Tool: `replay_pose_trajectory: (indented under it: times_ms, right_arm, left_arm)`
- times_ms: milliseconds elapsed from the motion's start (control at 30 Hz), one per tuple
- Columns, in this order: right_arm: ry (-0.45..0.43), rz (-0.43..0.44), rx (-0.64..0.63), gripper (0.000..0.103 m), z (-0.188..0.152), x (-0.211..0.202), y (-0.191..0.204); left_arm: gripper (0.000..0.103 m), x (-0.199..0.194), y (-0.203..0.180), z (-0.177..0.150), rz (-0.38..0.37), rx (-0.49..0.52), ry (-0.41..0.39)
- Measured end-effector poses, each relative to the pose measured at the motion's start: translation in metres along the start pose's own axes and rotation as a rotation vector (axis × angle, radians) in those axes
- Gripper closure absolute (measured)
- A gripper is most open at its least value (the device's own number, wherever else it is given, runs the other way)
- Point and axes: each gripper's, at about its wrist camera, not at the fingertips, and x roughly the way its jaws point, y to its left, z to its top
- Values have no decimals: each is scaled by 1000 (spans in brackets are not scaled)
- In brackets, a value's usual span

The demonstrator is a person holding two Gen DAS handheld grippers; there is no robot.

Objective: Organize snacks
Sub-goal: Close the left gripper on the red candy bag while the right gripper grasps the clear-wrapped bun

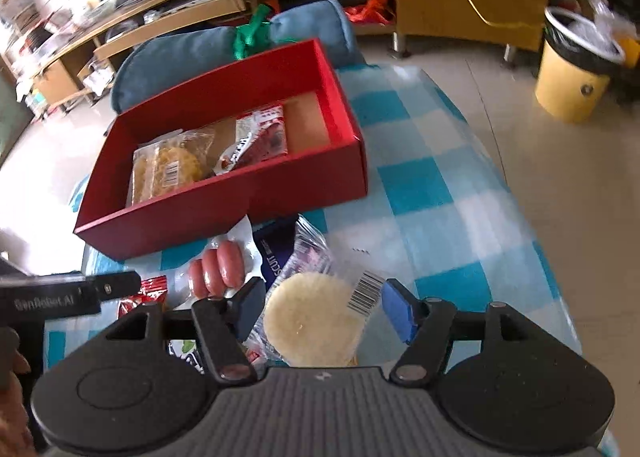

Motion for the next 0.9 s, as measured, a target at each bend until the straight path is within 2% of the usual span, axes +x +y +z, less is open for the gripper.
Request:
replay_pose_trajectory:
  times_ms: [100, 333, 567, 667, 700, 767, 900]
  right_arm:
    - [7, 3, 25, 37, -1, 4, 0]
    - [40, 34, 82, 37, -2, 17, 1]
    - [83, 14, 1, 37, -9, 30, 7]
    - [83, 6, -40, 45, -11, 29, 7]
    - [82, 3, -55, 45, -12, 28, 7]
    - [80, -5, -79, 46, -13, 25, 6]
    - [71, -10, -87, 46, -14, 19, 0]
  left_arm:
    - [14, 5, 2, -2, 4, -11, 15]
    - [14, 22, 4, -7, 0, -42, 68]
    - [12, 37, -1, -15, 34, -33, 88]
    - [13, 36, 1, -15, 36, -40, 85]
    - [14, 35, 2, -15, 36, -47, 82]
    - [24, 33, 4, -13, 28, -50, 82]
    - [32, 30, 8, -16, 16, -48, 100]
